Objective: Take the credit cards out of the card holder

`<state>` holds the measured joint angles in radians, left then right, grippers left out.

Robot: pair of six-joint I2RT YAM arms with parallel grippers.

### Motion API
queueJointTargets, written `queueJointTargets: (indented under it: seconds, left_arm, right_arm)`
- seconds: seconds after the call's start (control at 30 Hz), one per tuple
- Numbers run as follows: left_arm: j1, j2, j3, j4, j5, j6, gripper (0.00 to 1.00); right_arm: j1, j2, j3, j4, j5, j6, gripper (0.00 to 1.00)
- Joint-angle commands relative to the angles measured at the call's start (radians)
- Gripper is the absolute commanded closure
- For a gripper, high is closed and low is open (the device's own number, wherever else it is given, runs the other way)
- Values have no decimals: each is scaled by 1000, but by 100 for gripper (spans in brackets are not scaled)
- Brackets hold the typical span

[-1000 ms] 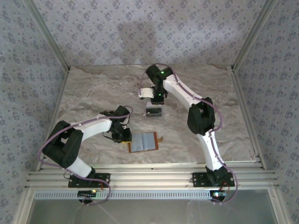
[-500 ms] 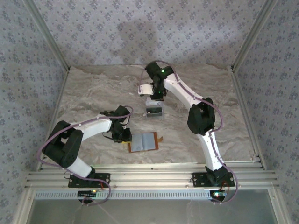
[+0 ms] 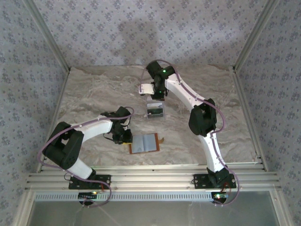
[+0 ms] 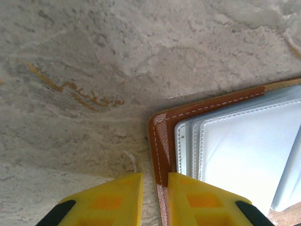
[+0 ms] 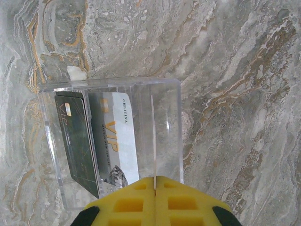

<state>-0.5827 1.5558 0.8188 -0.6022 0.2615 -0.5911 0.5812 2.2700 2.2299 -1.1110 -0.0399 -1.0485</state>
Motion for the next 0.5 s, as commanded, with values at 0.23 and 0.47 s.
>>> queueJointTargets:
  seconds: [0.23,0.47]
  left_arm:
    - [-1,2,14,-34,-18,7,79]
    - [0,10,12,-28,-15,2,79]
  right_arm:
    - [2,17,10,23,73,-209,100]
    - [-1,65,13,-14,27,-231,100]
